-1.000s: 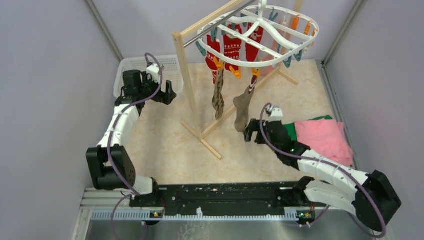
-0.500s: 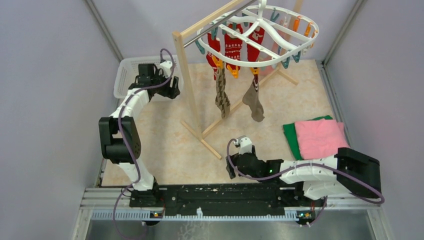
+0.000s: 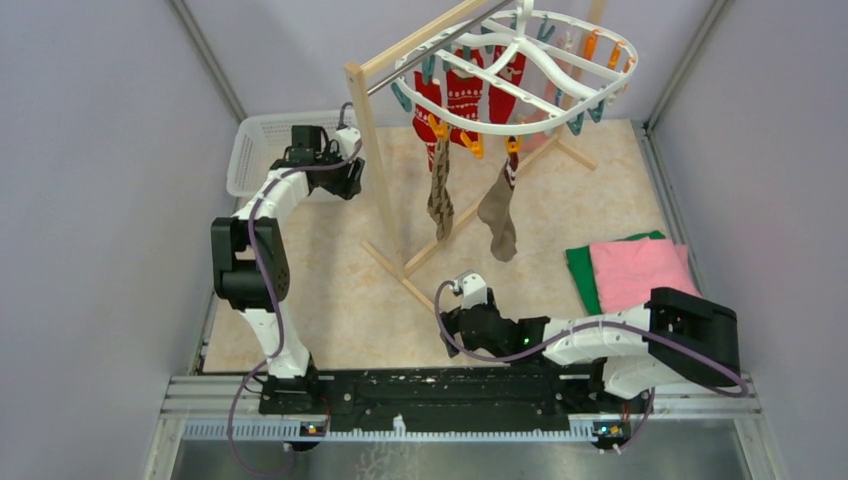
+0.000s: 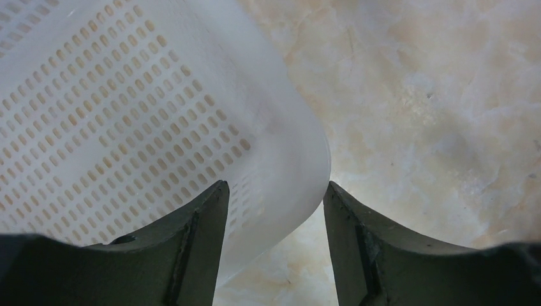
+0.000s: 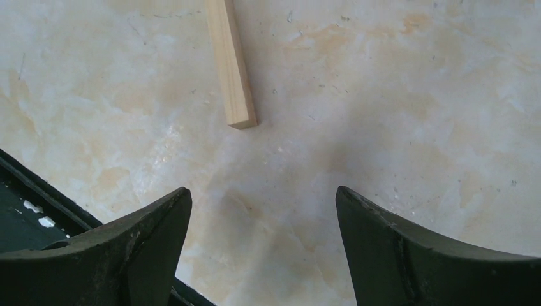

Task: Remove the socks clipped to the hanger

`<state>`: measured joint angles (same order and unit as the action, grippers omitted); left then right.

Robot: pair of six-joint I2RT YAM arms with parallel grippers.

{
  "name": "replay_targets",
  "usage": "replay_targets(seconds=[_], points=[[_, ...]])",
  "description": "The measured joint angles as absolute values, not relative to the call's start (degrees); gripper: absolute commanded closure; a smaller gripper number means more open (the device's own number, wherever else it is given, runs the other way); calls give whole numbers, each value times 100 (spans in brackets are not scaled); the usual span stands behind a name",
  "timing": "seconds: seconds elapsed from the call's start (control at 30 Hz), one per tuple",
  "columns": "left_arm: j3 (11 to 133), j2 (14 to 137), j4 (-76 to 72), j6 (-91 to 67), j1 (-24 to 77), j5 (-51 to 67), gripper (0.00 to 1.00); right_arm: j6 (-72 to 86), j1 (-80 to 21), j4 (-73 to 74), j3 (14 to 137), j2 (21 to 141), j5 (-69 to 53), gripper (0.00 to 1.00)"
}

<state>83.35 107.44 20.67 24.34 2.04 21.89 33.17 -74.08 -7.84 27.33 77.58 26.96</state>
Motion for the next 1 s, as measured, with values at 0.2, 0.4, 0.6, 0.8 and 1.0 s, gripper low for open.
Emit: replay_targets(seconds=[0.2, 0.4, 0.6, 0.8, 1.0], points=[[8342, 10787, 2215, 2801, 207, 2064, 59, 3013, -7408, -871, 3002, 7955, 2705, 19], [8359, 10787, 2231, 3312, 248, 1927, 79, 2711, -7354, -1026, 3238, 8108, 2676, 26], [8263, 10654, 2414, 3597, 349, 1957, 89, 2495, -7203, -1133, 3238, 8195, 2571, 33], [7699, 9955, 2781, 3553, 484, 1855, 100, 2338, -7185, -1162, 3245, 8464, 2316, 34], [7485, 9336, 3059, 3153, 589, 1621, 100, 2209, -7183, -1260, 3387, 8783, 2213, 51]])
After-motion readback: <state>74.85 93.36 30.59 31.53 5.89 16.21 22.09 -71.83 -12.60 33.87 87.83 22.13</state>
